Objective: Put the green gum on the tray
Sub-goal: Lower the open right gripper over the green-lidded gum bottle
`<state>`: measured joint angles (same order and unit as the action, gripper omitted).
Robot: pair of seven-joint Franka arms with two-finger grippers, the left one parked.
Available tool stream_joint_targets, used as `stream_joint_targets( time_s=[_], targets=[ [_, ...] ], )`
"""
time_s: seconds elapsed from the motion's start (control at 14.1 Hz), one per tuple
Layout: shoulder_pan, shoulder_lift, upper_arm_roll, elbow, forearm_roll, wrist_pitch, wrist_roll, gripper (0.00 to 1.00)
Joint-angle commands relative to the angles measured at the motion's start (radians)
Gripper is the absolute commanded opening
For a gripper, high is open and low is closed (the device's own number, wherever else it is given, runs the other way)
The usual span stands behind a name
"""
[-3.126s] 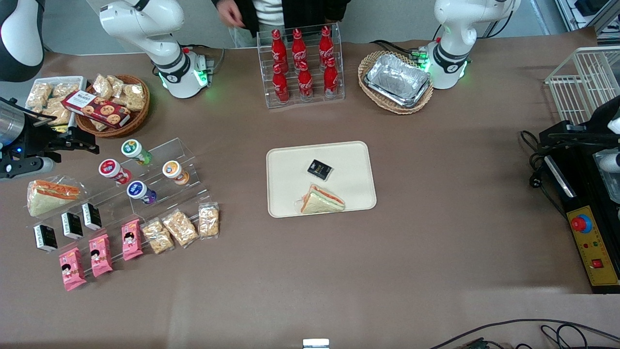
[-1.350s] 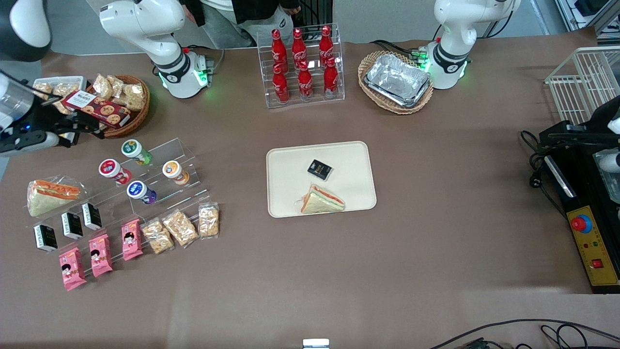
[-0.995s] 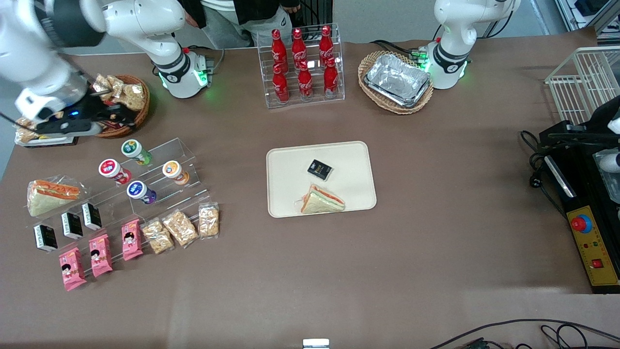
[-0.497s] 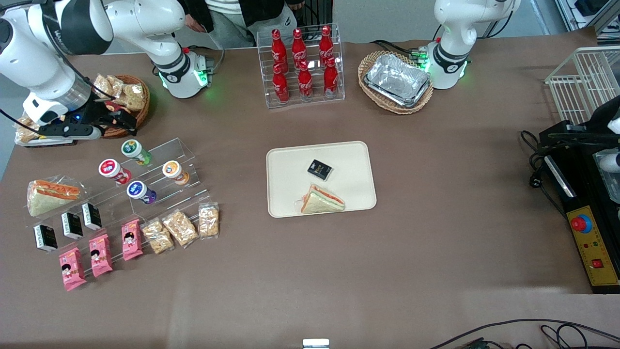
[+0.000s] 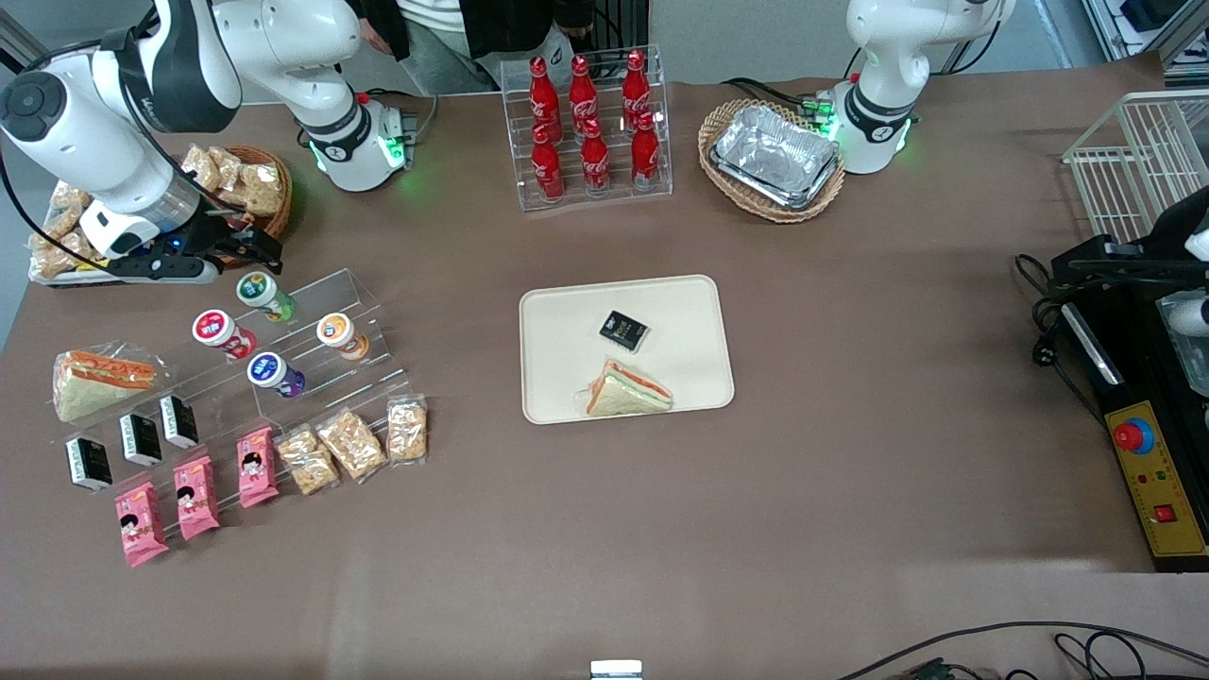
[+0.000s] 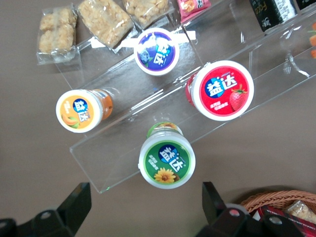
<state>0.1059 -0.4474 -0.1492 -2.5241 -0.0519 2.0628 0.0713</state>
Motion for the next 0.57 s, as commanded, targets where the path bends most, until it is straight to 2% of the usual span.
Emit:
stream_joint_targets(
  time_s=[0.0, 0.5],
  targets=[
    [-0.009, -0.002, -0.004, -0.047, -0.01, 0.054, 0.005, 1.0],
    [0.0, 0.029, -0.015, -0.05, -0.01, 0.066, 0.063, 1.0]
  ],
)
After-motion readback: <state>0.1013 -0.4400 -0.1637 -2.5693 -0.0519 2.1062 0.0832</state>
